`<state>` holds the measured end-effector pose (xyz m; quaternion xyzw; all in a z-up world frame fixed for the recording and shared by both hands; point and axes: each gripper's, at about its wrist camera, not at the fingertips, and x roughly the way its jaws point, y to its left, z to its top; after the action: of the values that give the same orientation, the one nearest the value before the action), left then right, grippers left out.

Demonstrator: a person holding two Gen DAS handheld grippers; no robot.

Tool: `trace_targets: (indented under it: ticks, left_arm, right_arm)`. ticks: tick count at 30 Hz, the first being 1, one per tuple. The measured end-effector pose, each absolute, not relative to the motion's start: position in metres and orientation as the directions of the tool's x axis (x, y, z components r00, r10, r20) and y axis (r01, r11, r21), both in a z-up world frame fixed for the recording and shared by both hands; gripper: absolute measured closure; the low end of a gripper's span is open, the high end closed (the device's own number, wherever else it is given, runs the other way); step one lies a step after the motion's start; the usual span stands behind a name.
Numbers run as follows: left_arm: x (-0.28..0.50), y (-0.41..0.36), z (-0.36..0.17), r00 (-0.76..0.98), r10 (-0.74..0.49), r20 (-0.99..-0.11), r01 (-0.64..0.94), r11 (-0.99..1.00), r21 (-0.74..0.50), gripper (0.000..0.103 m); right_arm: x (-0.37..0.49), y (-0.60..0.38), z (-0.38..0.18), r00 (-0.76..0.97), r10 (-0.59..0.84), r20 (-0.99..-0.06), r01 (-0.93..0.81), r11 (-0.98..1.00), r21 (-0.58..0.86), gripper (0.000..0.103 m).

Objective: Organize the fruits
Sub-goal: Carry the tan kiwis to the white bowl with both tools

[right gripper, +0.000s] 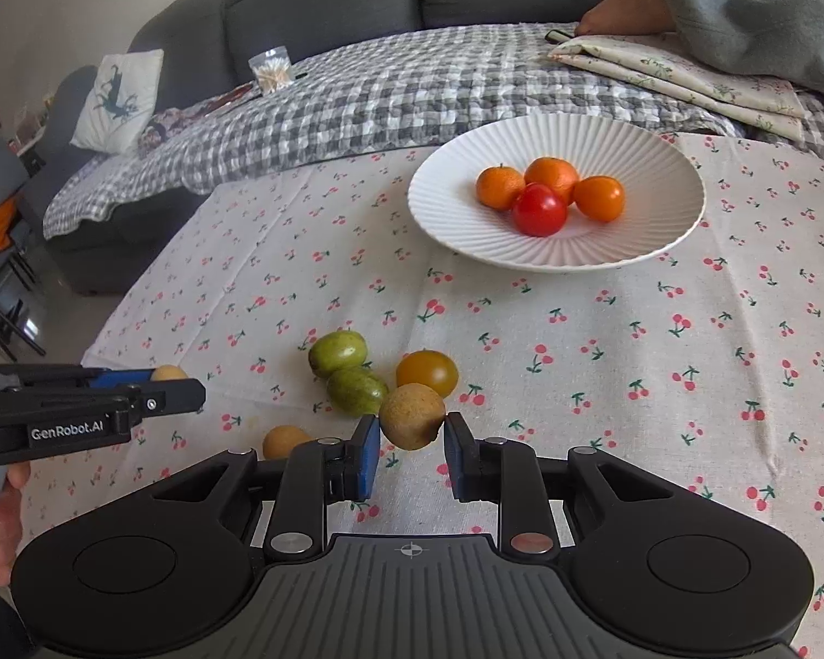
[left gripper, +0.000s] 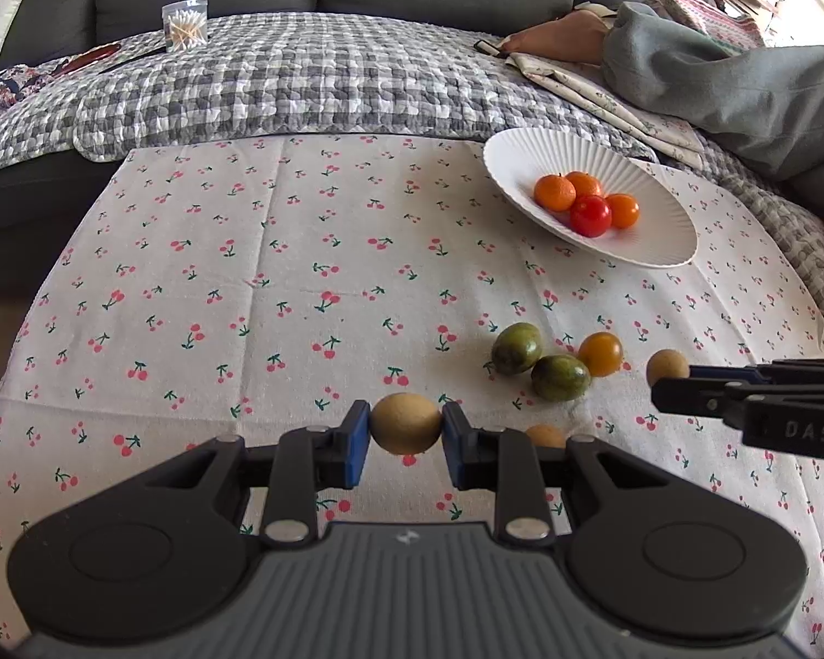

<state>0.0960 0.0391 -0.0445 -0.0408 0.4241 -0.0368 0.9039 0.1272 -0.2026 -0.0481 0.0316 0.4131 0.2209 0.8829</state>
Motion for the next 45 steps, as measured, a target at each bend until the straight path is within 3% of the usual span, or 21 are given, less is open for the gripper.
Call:
trace_targets:
  ticks: [22, 32, 45]
  left_arm:
    - [0.11, 0.029, -0.03, 0.715, -0.118, -0.689, 0.068, 0.993, -0.099, 0.077]
    - [0.127, 0.009, -0.024, 0.745, -0.157, -0.648, 0.142, 0.987, -0.076, 0.077]
    - [0.16, -0.03, -0.019, 0.767, -0.18, -0.616, 0.209, 0.978, -0.025, 0.077]
  right_arm:
    - [0.132, -0.25, -0.014, 0.631, 0.441, -0.638, -0.317, 0.897, 0.307, 0.079]
    - [0.13, -0.262, 0.004, 0.67, 0.463, -0.581, -0.388, 0.885, 0.258, 0.079]
    - [0.158, -0.297, 0.023, 0.724, 0.405, -0.559, -0.313, 0.914, 0.257, 0.079]
